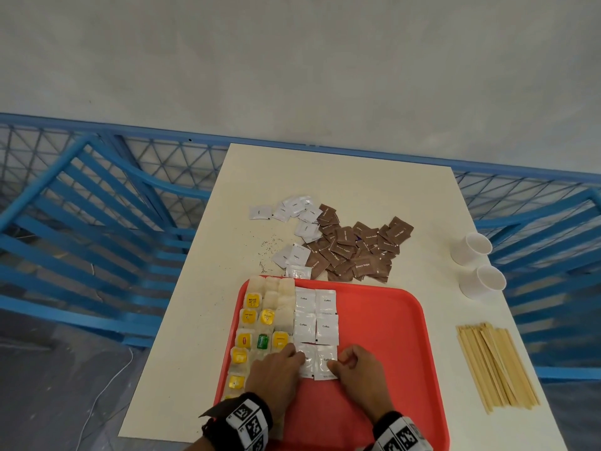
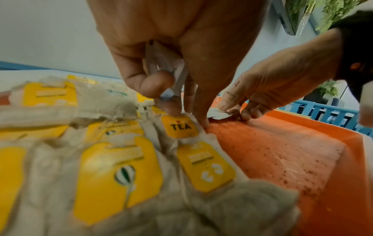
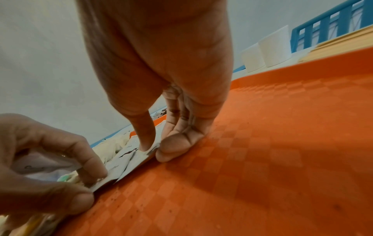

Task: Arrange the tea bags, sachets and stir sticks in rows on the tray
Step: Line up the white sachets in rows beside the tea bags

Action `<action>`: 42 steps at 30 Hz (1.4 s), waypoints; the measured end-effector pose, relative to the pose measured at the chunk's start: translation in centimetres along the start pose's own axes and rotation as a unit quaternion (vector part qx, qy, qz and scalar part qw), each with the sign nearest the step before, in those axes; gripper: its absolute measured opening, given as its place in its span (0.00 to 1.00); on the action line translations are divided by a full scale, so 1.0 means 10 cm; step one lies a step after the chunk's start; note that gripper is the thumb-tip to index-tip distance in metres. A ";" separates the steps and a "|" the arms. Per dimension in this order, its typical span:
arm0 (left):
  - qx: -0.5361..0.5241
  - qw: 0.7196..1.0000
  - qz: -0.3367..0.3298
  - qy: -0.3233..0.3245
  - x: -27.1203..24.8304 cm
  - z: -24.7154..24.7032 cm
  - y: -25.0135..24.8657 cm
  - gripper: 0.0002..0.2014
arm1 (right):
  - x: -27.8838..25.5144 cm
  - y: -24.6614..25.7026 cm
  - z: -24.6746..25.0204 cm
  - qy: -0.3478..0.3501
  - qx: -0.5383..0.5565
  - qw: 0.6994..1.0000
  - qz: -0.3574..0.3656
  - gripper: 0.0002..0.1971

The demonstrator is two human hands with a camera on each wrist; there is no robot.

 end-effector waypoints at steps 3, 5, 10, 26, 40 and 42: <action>0.012 1.000 0.000 -0.005 -0.01 0.00 -0.01 0.13 | 0.00 -0.01 0.00 -0.001 0.000 1.000 -0.003 0.10; 0.015 1.000 0.001 -0.009 -0.01 0.01 -0.02 0.13 | -0.01 -0.01 -0.01 -0.004 -0.004 1.000 0.000 0.10; -0.054 0.998 0.023 -0.038 0.02 0.07 0.00 0.16 | -0.03 0.01 0.06 -0.022 -0.009 1.000 0.018 0.11; -0.624 0.763 0.089 0.141 -0.14 0.87 -0.29 0.38 | -0.36 1.17 0.41 0.143 0.224 0.959 0.101 0.05; -0.584 0.786 0.205 0.007 -0.14 0.70 0.11 0.22 | -0.14 1.17 0.51 0.066 0.284 0.956 0.041 0.05; -0.597 0.769 0.230 -0.013 -0.15 0.65 0.19 0.21 | -0.20 1.11 0.42 0.117 0.239 0.963 0.038 0.09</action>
Point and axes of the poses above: each hand's wrist, its own x-axis towards the middle knuckle, its own z-axis out of the back of the hand, y = z × x, the point moved 8 cm from there along x, towards the middle knuckle, and after that the axes turned 15 degrees about -y, right-handed, at the moved point
